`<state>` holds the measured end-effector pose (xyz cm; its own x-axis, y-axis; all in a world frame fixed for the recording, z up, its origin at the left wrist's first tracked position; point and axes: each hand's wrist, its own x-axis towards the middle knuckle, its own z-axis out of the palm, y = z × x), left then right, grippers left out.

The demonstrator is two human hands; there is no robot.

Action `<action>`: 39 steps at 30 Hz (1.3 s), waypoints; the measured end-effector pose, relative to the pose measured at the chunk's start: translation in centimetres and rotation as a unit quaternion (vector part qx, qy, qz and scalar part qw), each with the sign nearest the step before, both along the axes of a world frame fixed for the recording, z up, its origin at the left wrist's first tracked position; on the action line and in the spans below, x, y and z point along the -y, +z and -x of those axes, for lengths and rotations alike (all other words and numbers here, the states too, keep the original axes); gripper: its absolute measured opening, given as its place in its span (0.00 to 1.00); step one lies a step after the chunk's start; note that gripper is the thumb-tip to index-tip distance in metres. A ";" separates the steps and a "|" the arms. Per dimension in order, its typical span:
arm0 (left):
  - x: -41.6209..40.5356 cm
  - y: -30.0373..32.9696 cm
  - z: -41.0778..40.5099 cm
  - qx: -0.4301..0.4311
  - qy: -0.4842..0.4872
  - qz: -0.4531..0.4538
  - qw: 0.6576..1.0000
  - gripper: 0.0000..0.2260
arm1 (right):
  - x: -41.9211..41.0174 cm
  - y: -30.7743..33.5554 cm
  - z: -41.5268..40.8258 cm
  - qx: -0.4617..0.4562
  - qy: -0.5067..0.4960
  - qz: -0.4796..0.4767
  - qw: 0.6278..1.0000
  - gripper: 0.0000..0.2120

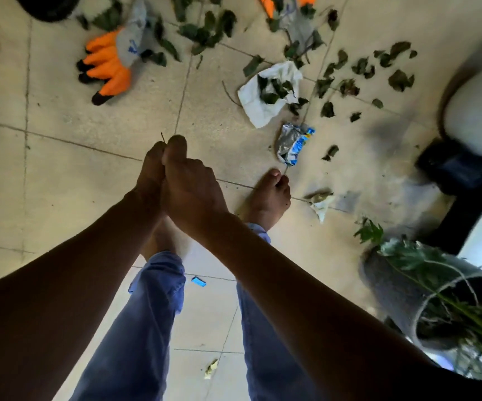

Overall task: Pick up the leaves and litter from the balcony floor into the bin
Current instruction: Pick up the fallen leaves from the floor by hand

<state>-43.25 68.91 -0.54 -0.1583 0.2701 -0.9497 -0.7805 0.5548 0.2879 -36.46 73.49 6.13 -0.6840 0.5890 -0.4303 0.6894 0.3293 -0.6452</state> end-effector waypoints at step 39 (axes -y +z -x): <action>-13.2 -6.2 -11.9 0.179 -0.030 0.049 0.982 0.15 | -19.2 -19.0 -29.3 0.157 -0.152 -0.130 0.967 0.15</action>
<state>-31.34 82.14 -6.74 0.2037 0.1738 -0.9635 -0.7876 0.6137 -0.0559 -7.15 92.71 -12.89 -0.3218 0.8586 -0.3990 0.9281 0.2028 -0.3121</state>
